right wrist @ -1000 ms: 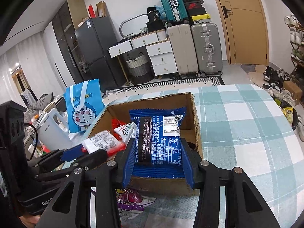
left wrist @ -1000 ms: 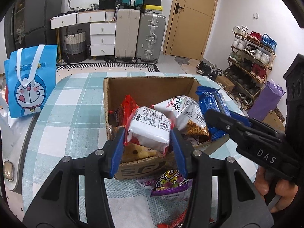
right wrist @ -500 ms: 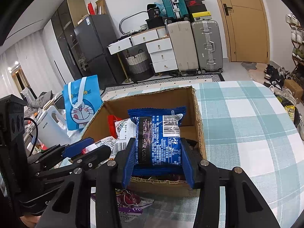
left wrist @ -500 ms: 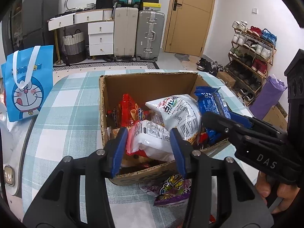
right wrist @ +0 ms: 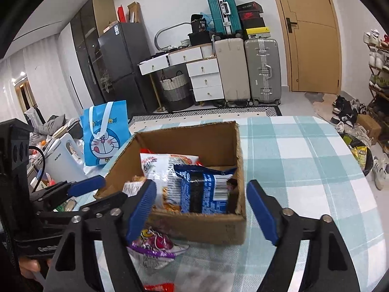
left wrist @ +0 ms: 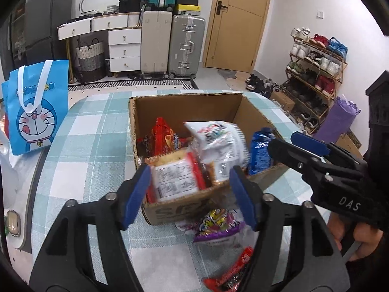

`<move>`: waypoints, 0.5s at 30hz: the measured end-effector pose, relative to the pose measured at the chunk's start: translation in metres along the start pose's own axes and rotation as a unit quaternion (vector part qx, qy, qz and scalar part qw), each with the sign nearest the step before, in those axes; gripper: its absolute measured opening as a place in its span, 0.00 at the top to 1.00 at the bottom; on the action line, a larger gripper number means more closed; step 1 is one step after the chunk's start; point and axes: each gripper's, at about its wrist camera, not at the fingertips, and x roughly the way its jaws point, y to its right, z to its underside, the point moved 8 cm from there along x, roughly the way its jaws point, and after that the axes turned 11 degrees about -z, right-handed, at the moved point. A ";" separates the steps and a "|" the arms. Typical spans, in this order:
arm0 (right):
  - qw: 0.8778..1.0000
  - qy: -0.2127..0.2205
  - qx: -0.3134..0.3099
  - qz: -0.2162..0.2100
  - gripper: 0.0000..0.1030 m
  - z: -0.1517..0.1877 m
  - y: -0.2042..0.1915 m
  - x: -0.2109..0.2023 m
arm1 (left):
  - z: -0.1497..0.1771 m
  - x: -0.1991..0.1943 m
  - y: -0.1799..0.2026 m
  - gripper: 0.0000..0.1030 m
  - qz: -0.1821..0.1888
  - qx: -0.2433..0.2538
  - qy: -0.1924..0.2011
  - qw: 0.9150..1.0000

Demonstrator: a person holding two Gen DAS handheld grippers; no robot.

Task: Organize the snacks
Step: 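Withdraw both tools from the box toward the remaining snacks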

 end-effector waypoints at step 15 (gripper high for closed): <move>0.999 -0.015 0.032 -0.002 0.01 0.039 0.001 -0.028 | 0.038 -0.046 -0.028 0.01 -0.030 -0.027 -0.002 0.999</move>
